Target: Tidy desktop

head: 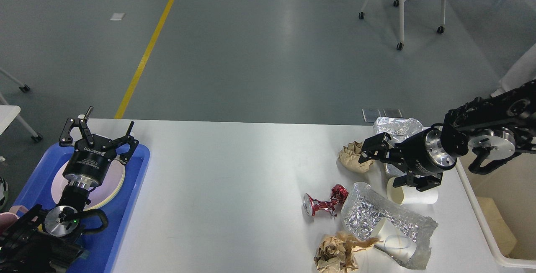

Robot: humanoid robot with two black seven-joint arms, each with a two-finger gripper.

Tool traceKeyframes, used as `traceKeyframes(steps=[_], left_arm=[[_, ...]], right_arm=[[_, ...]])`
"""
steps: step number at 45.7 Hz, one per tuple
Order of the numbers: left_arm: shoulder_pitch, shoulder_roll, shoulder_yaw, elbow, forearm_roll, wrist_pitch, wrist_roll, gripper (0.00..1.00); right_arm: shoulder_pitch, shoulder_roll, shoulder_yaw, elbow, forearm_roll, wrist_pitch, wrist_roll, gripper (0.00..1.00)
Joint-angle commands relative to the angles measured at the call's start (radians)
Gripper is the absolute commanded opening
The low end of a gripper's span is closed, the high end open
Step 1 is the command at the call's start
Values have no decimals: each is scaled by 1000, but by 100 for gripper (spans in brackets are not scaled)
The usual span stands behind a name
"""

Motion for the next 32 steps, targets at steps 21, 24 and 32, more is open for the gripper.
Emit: traceKeyframes(steps=[21, 24, 32], left_arm=[[0, 0, 0, -1, -1, 0, 0, 98], [0, 0, 0, -1, -1, 0, 0, 98], [0, 0, 0, -1, -1, 0, 0, 98]], right_arm=[[-255, -124, 8, -89, -57, -49, 5, 100], [-308, -147, 17, -101, -77, -86, 5, 100], [-389, -170, 27, -115, -78, -127, 14, 100]])
